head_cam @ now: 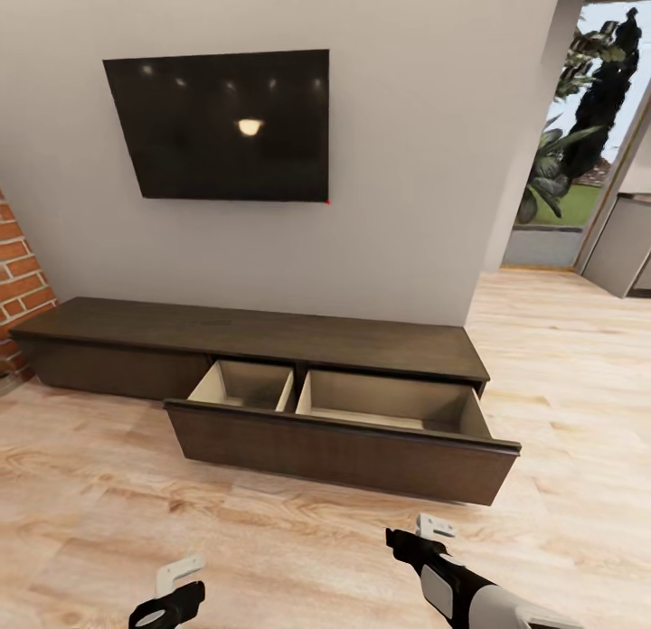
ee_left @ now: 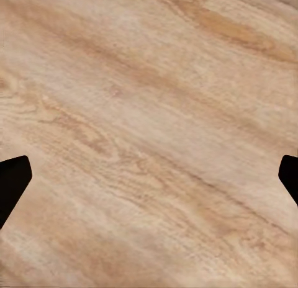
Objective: Place each of the two pumpkins and all three candles from the living room inside a cabinet in the living room (use any cabinet), then make sure every cabinet is closed, and position the cauldron so it is next to a table in the living room.
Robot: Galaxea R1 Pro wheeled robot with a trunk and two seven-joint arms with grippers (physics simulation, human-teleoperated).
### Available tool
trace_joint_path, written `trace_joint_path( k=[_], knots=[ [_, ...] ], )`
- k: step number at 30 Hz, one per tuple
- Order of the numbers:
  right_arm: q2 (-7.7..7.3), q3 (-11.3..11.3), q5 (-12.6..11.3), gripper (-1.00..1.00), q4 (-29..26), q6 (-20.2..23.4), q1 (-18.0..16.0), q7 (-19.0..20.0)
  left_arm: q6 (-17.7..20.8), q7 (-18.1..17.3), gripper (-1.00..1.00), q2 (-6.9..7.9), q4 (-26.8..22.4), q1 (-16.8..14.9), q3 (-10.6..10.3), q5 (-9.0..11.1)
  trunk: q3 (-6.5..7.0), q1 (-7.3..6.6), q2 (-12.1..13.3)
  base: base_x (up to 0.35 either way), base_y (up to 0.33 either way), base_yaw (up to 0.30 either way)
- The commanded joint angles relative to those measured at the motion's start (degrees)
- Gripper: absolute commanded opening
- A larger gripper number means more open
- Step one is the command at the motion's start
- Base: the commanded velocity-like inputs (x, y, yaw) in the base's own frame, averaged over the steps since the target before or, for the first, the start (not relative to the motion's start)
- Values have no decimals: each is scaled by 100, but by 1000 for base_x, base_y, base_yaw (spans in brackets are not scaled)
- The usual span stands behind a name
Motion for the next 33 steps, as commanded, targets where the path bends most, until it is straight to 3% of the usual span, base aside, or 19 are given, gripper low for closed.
trace_joint_path(
  k=[1,12,28,33],
  knots=[
    [23,-1,-42,100,5,-32,-3,-7,-11,41,100,7,9,-2,-25,47,-1,-1,-2,0,0,185],
    [60,-1,50,100,13,-102,-3,-29,-135,40,100,8,41,-2,-19,65,43,-1,-2,30,0,196],
    [67,-1,46,100,12,-99,-3,-3,-137,68,100,9,42,-2,1,66,45,-1,-2,116,0,9],
    [67,-1,46,100,13,-110,-3,-5,-178,72,100,9,38,-2,-9,66,45,-1,-2,-87,52,0]
  ],
)
